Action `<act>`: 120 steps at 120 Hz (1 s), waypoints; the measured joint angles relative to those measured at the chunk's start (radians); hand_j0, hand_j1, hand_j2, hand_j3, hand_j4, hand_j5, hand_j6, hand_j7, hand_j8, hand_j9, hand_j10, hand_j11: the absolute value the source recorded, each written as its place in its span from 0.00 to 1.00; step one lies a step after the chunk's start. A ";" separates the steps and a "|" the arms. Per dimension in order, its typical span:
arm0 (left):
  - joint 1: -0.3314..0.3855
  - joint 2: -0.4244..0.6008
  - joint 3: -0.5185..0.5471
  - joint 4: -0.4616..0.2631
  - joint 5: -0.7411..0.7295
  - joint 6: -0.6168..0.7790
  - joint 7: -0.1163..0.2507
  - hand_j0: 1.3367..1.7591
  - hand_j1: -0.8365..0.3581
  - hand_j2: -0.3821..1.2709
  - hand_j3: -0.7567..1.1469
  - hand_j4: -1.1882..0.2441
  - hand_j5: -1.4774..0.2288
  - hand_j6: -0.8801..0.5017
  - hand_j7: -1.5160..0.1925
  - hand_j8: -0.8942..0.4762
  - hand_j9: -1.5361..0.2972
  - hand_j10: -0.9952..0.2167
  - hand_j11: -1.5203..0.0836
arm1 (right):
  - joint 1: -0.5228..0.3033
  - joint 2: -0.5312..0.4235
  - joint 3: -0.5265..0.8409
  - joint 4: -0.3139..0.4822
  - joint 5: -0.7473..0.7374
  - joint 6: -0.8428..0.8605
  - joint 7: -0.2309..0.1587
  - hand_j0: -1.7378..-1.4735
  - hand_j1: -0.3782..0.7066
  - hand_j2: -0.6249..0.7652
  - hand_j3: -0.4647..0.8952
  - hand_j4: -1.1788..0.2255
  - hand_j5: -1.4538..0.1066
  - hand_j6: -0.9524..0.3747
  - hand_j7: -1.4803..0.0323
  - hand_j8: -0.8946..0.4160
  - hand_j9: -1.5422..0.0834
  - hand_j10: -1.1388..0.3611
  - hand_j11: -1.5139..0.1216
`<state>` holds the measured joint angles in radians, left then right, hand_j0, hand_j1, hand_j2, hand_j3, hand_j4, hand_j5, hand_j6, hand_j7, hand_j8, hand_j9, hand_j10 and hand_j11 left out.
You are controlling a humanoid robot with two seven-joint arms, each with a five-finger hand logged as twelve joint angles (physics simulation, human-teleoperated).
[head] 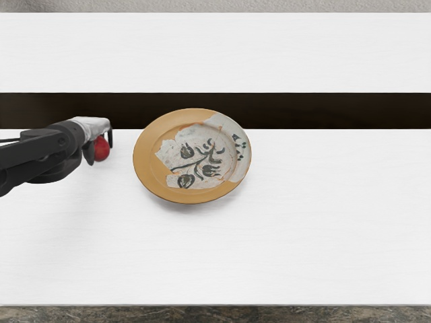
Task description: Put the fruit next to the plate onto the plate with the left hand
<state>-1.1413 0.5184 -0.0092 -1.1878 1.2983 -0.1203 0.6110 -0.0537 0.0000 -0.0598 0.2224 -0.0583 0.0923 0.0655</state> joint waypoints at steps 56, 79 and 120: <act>-0.030 -0.028 -0.003 -0.002 -0.009 -0.018 0.000 0.74 0.41 0.42 0.40 0.55 0.26 0.45 0.28 0.40 0.30 0.22 0.33 | 0.000 0.000 0.000 0.000 0.000 0.000 0.000 0.30 0.04 0.45 0.34 0.83 0.92 0.71 0.97 0.67 0.94 0.75 0.91; -0.105 -0.042 -0.008 -0.011 -0.033 -0.054 0.000 0.74 0.40 0.43 0.40 0.55 0.25 0.45 0.27 0.41 0.29 0.22 0.32 | 0.000 0.000 0.000 0.000 0.000 0.000 0.000 0.30 0.04 0.45 0.34 0.83 0.92 0.71 0.97 0.67 0.94 0.75 0.91; -0.259 0.041 -0.016 -0.178 -0.130 -0.145 0.000 0.74 0.45 0.40 0.40 0.51 0.25 0.42 0.27 0.38 0.29 0.21 0.32 | 0.000 0.000 0.000 0.000 0.000 0.000 0.000 0.30 0.04 0.45 0.34 0.83 0.92 0.71 0.97 0.67 0.94 0.75 0.91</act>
<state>-1.4007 0.5596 -0.0256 -1.3658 1.1684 -0.2649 0.6112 -0.0537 0.0000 -0.0598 0.2224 -0.0583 0.0924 0.0658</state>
